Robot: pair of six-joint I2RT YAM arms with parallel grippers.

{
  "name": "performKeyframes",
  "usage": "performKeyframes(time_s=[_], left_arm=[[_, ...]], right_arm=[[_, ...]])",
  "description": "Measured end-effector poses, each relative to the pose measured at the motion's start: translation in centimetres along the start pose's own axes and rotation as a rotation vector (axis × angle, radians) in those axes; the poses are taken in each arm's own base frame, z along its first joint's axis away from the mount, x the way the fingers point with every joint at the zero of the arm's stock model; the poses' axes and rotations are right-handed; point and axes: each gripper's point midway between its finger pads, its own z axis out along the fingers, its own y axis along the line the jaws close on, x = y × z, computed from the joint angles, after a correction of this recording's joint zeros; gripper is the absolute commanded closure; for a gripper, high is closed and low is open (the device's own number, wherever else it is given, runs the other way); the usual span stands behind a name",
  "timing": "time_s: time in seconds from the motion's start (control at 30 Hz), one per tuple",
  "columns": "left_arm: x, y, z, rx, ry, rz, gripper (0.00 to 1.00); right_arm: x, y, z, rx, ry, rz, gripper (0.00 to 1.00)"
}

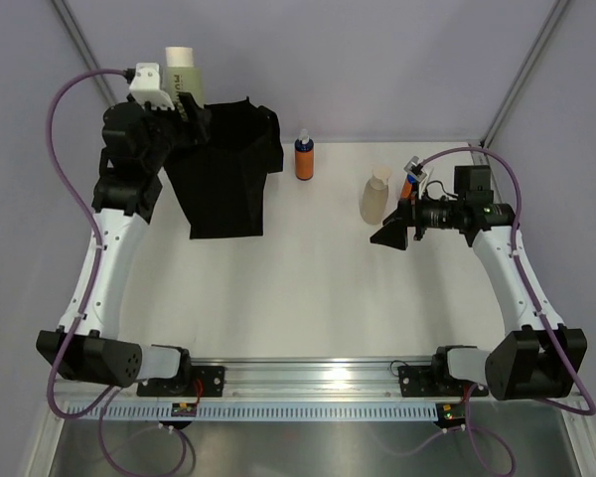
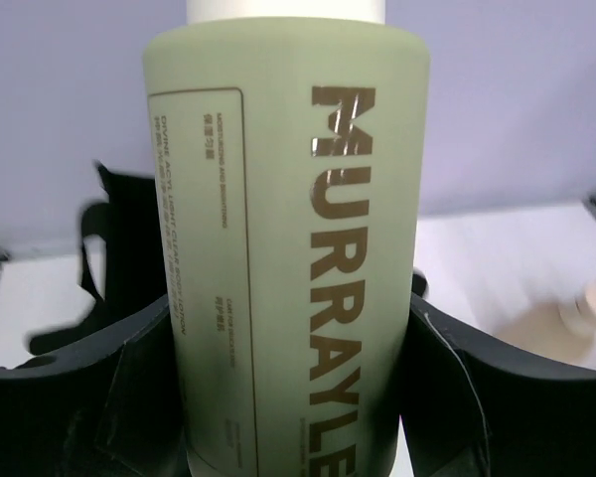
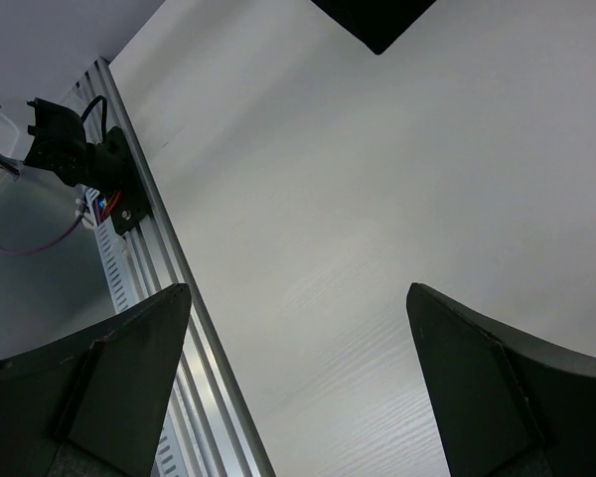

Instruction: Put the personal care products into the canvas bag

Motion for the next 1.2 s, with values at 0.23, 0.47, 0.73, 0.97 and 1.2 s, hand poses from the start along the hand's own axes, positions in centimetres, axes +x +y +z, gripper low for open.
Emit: performKeyframes(time_s=[0.23,0.47,0.73,0.97,1.2], left_arm=[[-1.8,3.4,5.8,-0.088,-0.046,-0.031,1.0],[8.0,6.6,11.3,-0.158,0.186,-0.049,1.0],[9.9,8.6,11.8,-0.193,0.227,-0.045,1.0],[12.1,8.5,9.6,-0.185,0.265,-0.058,1.0],[12.7,8.2,7.8,-0.189,0.317,-0.041,0.96]], right_arm=[[-0.2,-0.1,0.1,-0.027,-0.015,-0.032,0.0],[-0.2,-0.5,0.1,-0.023,-0.016,-0.045,0.0],[-0.2,-0.5,0.0,-0.025,-0.02,-0.047,0.01],[-0.2,-0.5,0.0,-0.025,-0.02,-0.048,0.0],[-0.2,-0.5,0.0,-0.029,-0.02,-0.045,0.0]])
